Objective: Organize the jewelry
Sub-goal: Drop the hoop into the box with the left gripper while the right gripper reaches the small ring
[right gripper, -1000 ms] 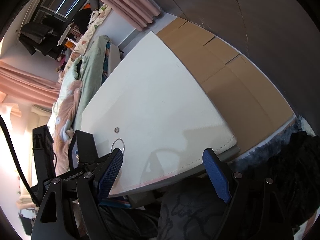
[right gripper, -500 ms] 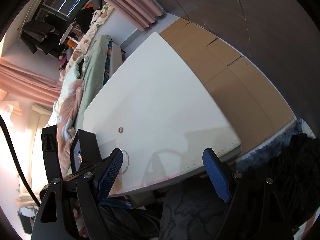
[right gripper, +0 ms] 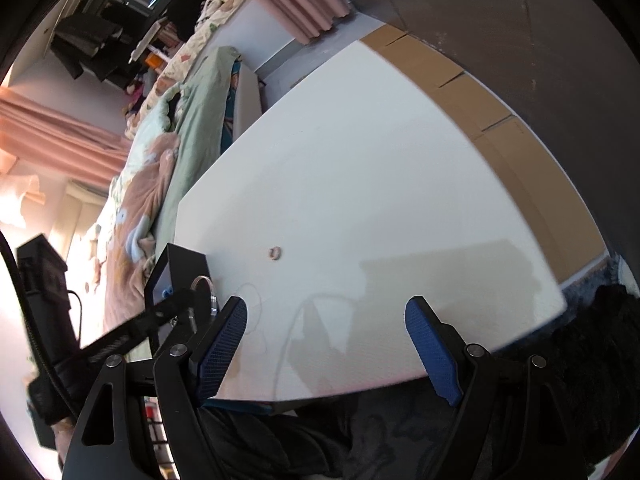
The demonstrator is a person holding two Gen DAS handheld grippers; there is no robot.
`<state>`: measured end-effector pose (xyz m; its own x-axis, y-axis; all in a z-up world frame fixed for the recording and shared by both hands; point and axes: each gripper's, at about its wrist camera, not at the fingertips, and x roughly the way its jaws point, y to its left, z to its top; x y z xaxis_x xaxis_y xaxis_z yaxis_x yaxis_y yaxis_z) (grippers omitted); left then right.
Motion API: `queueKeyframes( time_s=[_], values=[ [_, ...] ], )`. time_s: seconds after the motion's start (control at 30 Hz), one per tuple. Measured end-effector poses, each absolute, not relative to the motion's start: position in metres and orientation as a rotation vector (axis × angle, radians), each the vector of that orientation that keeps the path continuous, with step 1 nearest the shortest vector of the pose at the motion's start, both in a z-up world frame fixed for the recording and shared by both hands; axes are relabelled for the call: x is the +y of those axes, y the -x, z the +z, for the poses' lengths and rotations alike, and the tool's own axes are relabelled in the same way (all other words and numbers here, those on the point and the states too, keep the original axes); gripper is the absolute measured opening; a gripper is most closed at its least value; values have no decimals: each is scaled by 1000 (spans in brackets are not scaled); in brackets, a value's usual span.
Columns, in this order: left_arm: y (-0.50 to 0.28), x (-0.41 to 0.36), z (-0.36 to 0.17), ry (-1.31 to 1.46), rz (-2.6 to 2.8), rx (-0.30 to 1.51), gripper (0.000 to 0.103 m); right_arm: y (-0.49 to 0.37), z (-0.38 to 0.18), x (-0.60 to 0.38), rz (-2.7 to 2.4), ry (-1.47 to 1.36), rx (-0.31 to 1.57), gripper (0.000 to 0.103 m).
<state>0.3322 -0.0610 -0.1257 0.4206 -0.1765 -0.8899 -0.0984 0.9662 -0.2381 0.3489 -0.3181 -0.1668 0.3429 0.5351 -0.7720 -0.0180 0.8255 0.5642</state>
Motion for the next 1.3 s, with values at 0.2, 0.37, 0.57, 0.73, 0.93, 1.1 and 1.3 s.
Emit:
queueKeyframes(
  time_s=[0.2,0.37,0.57,0.73,0.93,1.1,1.3],
  values=[
    [-329,-28,-112,313,-18,1094,2,-367,-171,-289,411,-486,1213,70],
    [-320,-8,-103,345,14,1071,2,-384,-181,-266,415,-448,1268,53],
    [-317,25,-109,388,41,1065,2,-396,-184,-236,392,-328,1301,40],
    [-316,43,-115,421,53,1069,2,-404,-184,-214,361,-219,1315,34],
    [-320,57,-122,454,52,1070,2,-411,-188,-195,295,-82,1328,23],
    [-326,66,-126,505,34,1065,2,-413,-186,-186,249,8,1334,14],
    [-331,70,-123,532,18,1041,2,-405,-180,-198,264,-50,1321,14]
  ],
)
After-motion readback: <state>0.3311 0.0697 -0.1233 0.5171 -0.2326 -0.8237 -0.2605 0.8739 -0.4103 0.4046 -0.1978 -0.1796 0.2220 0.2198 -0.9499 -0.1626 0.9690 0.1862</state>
